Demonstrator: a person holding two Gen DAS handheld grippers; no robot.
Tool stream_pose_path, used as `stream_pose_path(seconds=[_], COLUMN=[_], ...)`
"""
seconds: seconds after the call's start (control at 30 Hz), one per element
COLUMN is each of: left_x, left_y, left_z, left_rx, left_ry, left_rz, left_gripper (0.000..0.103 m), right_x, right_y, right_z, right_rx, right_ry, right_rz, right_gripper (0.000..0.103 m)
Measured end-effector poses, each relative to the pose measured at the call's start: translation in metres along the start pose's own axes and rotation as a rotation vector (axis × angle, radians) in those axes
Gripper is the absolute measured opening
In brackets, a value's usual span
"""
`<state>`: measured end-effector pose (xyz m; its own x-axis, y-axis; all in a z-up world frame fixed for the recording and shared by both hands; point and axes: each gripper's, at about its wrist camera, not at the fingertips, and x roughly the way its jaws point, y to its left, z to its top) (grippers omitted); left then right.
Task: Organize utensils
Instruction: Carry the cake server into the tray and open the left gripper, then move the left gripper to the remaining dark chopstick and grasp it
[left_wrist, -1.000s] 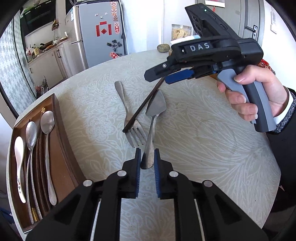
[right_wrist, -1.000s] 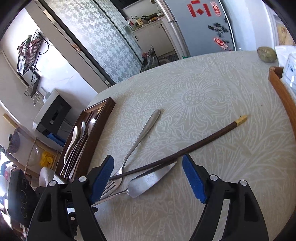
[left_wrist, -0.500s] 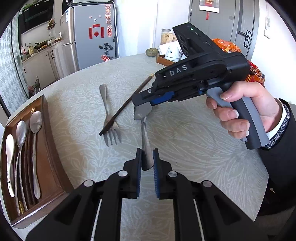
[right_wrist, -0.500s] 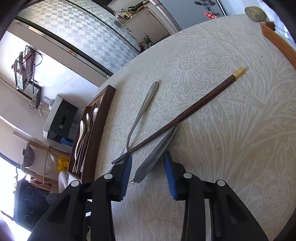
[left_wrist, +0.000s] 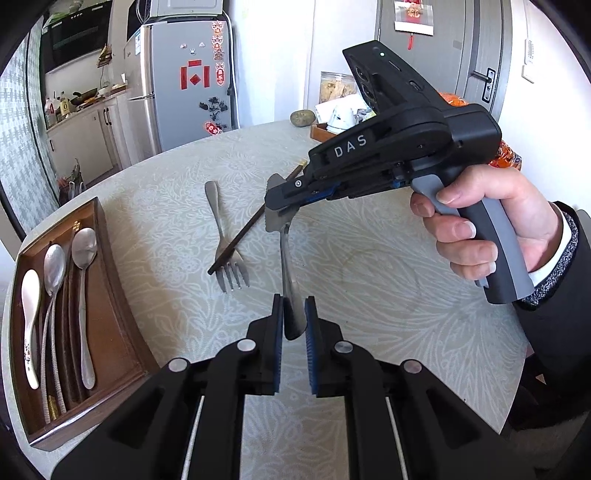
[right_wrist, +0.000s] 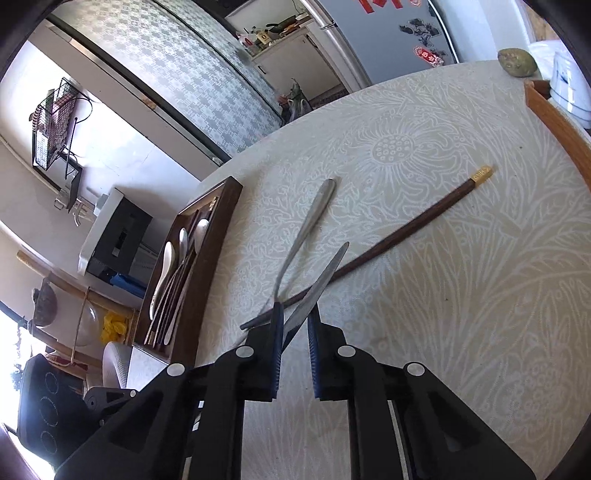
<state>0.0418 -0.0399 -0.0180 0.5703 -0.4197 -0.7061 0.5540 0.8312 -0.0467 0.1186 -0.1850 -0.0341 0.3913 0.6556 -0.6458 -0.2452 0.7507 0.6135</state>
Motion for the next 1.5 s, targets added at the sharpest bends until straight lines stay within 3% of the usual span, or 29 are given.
stream_pose_path(seconds=[0.2, 0.47, 0.67, 0.83, 0.93, 0.97, 1.0, 1.07, 1.1, 1.23, 1.37, 1.5], left_x=[-0.022, -0.041, -0.036, -0.022, -0.019, -0.019, -0.020, -0.023, -0.025, -0.034, -0.040, -0.039], left_y=[0.033, 0.108, 0.144, 0.150, 0.149, 0.149, 0.150, 0.151, 0.152, 0.145, 0.134, 0.112], left_z=[-0.011, -0.024, -0.024, -0.030, -0.030, -0.031, -0.031, -0.032, -0.032, -0.033, -0.031, -0.018], left_rx=[-0.059, -0.208, -0.266, -0.268, -0.261, -0.261, -0.266, -0.274, -0.275, -0.257, -0.228, -0.188], left_ry=[-0.035, -0.035, -0.013, 0.022, 0.019, 0.019, 0.018, 0.007, -0.005, -0.051, -0.071, -0.086], left_rz=[0.046, 0.107, 0.147, 0.155, 0.167, 0.170, 0.170, 0.172, 0.170, 0.188, 0.205, 0.197], left_gripper=[0.012, 0.012, 0.012, 0.012, 0.013, 0.014, 0.017, 0.040, 0.051, 0.075, 0.085, 0.090], right_x=[0.024, 0.093, 0.138, 0.159, 0.163, 0.163, 0.162, 0.157, 0.152, 0.129, 0.085, 0.044], right_y=[0.063, 0.141, 0.154, 0.155, 0.157, 0.157, 0.159, 0.162, 0.163, 0.164, 0.154, 0.128], right_z=[0.026, 0.056, 0.074, 0.073, 0.072, 0.072, 0.072, 0.071, 0.071, 0.067, 0.065, 0.065], right_rx=[-0.116, -0.265, -0.278, -0.316, -0.335, -0.338, -0.344, -0.359, -0.364, -0.401, -0.467, -0.456], right_ry=[0.000, 0.043, 0.079, 0.077, 0.073, 0.071, 0.068, 0.052, 0.042, 0.038, -0.024, -0.100], right_rz=[0.043, 0.055, 0.049, 0.032, 0.020, 0.022, 0.023, 0.014, 0.014, 0.035, -0.035, -0.099], right_gripper=[0.013, 0.013, 0.012, 0.012, 0.014, 0.021, 0.026, 0.051, 0.053, 0.075, 0.087, 0.089])
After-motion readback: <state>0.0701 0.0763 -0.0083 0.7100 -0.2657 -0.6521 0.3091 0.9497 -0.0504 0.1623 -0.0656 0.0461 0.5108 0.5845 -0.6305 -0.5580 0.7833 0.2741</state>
